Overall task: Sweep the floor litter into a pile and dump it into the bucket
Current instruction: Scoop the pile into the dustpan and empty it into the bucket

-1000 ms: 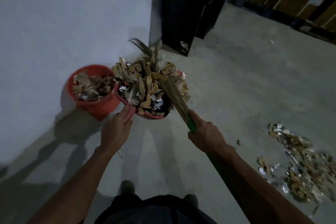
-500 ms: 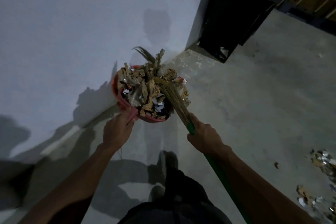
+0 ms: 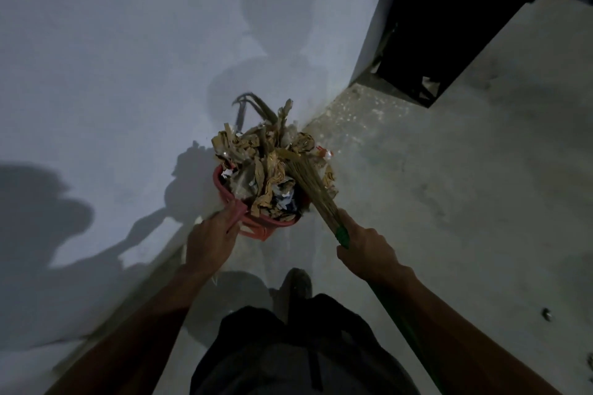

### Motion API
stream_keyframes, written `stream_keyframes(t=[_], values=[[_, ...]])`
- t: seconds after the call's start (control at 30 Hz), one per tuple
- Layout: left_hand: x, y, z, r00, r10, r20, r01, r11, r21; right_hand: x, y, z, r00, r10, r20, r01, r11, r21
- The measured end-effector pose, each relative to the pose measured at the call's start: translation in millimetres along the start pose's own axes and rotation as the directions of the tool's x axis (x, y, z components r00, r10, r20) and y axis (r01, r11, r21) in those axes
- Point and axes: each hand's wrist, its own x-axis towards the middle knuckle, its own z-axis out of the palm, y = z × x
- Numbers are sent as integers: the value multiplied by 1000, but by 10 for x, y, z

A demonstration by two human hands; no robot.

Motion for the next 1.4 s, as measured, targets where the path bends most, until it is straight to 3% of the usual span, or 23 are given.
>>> stream_keyframes(t=[0.23, 0.4, 0.6, 0.83, 1.1, 1.23, 1.4], values=[[689, -319, -145, 982, 17, 188, -30, 997, 68, 349, -362, 44, 994, 99, 52, -101, 994, 40], [1224, -735, -222, 950, 182, 255, -198, 979, 38, 617, -736, 323, 978, 184, 101, -193, 977, 91], [1969, -1318, -214, 867, 251, 430, -317, 945, 87, 1057, -1375, 731, 930, 321, 178, -353, 917, 188], [2492, -1438, -188, 796, 337, 504, -492, 844, 213, 1464, -1849, 1008, 876, 418, 241, -476, 832, 285], [2938, -968, -96, 697, 269, 665, -610, 709, 352, 1824, -1790, 1264, 838, 449, 312, -538, 777, 326], [3182, -983, 412, 684, 138, 716, -529, 770, 356, 2105, -1661, 1422, 838, 444, 317, -541, 752, 377], [3421, -1035, 1022, 650, 217, 728, -618, 709, 340, 2477, -1433, 1611, 829, 462, 315, -554, 750, 361]])
